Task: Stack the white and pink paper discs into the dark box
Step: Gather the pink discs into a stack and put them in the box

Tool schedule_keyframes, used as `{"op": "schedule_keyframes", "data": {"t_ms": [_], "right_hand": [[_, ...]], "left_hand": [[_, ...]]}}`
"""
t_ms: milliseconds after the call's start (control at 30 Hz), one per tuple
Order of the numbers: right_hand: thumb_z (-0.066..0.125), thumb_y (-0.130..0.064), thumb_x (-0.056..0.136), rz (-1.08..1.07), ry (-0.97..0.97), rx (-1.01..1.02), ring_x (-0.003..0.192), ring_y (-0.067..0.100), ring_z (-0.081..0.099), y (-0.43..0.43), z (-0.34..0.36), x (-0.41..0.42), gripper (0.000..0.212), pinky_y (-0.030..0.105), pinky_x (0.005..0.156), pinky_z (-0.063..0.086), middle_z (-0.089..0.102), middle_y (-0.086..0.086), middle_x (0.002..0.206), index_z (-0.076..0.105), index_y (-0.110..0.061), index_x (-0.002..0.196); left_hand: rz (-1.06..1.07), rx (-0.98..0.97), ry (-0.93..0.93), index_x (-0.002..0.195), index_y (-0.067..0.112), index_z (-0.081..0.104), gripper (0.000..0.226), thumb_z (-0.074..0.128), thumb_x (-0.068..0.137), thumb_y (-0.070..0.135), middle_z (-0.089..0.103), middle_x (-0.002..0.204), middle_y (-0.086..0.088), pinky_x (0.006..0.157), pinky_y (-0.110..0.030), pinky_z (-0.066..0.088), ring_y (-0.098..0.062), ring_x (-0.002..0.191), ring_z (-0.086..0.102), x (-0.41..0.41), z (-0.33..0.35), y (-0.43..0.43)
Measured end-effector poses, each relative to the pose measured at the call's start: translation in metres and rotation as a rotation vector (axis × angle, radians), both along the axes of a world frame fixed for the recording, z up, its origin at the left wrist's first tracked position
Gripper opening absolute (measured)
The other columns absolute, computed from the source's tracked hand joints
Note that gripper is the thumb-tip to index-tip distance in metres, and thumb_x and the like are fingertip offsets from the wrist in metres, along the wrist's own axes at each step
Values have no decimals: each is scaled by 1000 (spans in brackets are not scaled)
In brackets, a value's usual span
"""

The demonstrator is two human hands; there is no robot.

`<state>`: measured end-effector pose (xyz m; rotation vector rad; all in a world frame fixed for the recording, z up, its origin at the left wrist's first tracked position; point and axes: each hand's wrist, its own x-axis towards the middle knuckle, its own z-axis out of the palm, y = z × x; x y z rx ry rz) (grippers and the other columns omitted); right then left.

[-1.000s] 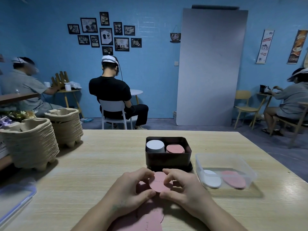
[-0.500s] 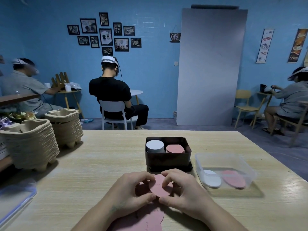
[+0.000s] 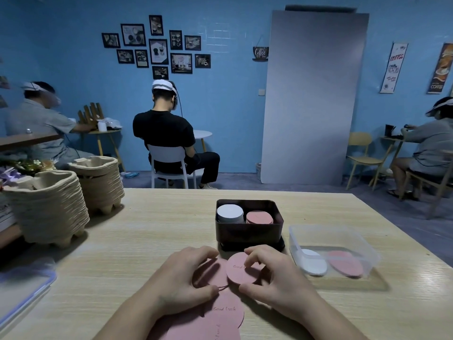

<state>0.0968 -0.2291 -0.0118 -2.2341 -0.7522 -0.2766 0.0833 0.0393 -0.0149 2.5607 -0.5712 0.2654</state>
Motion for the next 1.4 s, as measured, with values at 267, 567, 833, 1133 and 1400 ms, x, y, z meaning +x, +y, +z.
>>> {"op": "schedule_keyframes", "data": {"t_ms": [267, 567, 833, 1133, 1400], "right_hand": [[82, -47, 73, -9, -1, -16, 125, -10, 49, -1, 0, 0, 30, 13, 95, 43, 57, -28, 124, 60, -37, 91], [78, -44, 73, -68, -2, 45, 127, -6, 50, -2, -3, 4, 27, 12, 86, 46, 59, -25, 120, 58, -35, 90], [80, -37, 75, -23, -5, 25, 124, -10, 50, 0, -2, 1, 28, 6, 86, 43, 58, -23, 123, 56, -37, 90], [83, -43, 81, 111, 15, 44, 132, -3, 49, 2, -2, -1, 23, 26, 93, 56, 52, -22, 136, 65, -34, 94], [84, -38, 80, 56, -28, 151, 127, 0, 54, 0, 5, -4, 23, 8, 85, 46, 59, -15, 133, 62, -39, 84]], "left_hand": [[16, -6, -38, 121, 47, 49, 52, 68, 74, 60, 58, 109, 25, 95, -31, 46, 1, 106, 52, 3, -5, -3], [45, -276, -6, 121, 37, 58, 52, 70, 71, 41, 63, 116, 21, 88, -14, 47, 3, 116, 57, -4, 4, -3], [-2, -279, -74, 106, 31, 61, 38, 77, 72, 30, 65, 103, 15, 80, -22, 53, -9, 105, 61, -6, 6, -15], [-95, -163, -172, 106, 32, 60, 37, 76, 81, 53, 61, 127, 24, 101, -26, 46, 5, 128, 52, -3, 4, -20], [-70, -268, -170, 116, 32, 65, 36, 75, 83, 43, 68, 115, 23, 91, -26, 50, -1, 113, 63, -6, 8, -13]]}}
